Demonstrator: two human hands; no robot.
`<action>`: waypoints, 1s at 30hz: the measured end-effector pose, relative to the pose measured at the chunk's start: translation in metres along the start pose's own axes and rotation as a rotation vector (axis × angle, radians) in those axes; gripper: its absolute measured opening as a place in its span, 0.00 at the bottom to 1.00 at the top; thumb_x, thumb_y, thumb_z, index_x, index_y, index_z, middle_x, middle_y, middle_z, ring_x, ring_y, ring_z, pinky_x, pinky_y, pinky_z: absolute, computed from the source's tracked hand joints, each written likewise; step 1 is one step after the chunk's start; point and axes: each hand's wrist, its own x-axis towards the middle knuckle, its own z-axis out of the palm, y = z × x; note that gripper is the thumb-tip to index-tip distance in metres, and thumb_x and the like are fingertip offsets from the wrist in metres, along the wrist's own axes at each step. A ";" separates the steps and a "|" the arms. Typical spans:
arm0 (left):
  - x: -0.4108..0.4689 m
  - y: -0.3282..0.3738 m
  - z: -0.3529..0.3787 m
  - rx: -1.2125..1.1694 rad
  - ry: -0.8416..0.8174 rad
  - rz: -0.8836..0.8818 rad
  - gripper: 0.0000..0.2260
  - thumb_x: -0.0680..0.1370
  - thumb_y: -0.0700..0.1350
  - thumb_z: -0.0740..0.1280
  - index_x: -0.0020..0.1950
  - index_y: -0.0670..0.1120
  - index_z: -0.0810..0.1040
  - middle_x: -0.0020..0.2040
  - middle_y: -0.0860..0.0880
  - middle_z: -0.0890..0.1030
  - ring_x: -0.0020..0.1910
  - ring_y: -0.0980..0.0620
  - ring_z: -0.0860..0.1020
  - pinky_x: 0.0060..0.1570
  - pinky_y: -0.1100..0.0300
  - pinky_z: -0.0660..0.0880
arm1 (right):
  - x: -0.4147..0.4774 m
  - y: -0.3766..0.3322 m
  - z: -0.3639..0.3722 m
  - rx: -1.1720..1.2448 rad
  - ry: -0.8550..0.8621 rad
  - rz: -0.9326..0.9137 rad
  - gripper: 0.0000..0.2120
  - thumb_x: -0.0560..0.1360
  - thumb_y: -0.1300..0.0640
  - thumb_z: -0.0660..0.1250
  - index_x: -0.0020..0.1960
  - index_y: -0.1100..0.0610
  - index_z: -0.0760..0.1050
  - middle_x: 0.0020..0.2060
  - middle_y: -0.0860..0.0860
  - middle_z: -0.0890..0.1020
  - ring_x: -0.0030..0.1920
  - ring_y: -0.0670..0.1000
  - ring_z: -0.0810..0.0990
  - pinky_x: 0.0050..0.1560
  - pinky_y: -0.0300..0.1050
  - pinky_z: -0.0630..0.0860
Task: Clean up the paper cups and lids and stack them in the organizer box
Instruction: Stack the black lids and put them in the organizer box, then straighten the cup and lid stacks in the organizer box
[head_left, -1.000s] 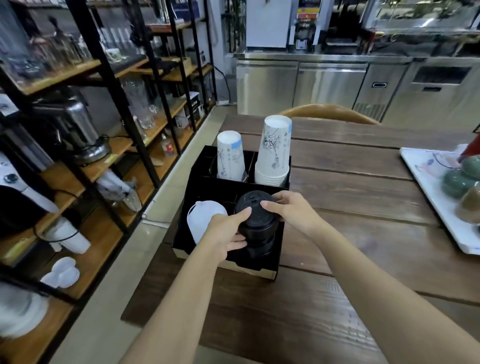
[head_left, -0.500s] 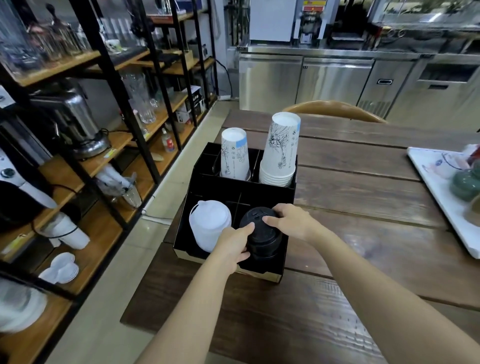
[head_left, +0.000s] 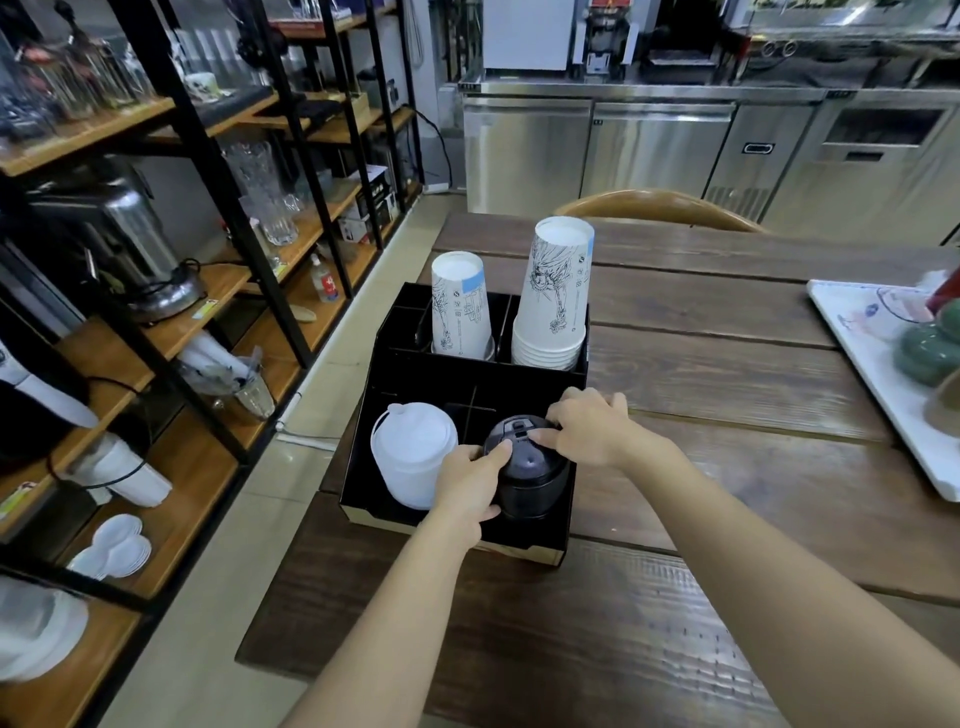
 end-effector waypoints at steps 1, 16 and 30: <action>0.000 -0.001 0.001 0.007 0.001 0.011 0.13 0.77 0.48 0.65 0.57 0.42 0.74 0.52 0.48 0.78 0.52 0.49 0.75 0.52 0.50 0.76 | -0.001 0.001 0.001 0.003 0.005 -0.002 0.20 0.78 0.43 0.56 0.57 0.57 0.75 0.61 0.56 0.72 0.66 0.59 0.65 0.65 0.58 0.56; -0.008 0.033 -0.002 0.125 0.140 0.332 0.21 0.78 0.51 0.62 0.69 0.45 0.68 0.67 0.48 0.73 0.60 0.52 0.71 0.56 0.60 0.66 | -0.010 0.025 -0.023 0.742 0.505 0.106 0.09 0.76 0.59 0.64 0.54 0.59 0.78 0.49 0.55 0.82 0.52 0.54 0.79 0.54 0.45 0.73; 0.031 0.147 0.035 0.014 -0.246 0.442 0.25 0.78 0.64 0.50 0.75 0.61 0.53 0.78 0.56 0.54 0.76 0.53 0.53 0.74 0.44 0.53 | 0.028 0.011 -0.059 1.218 0.294 -0.044 0.43 0.71 0.73 0.65 0.76 0.56 0.45 0.73 0.50 0.64 0.70 0.47 0.65 0.69 0.34 0.64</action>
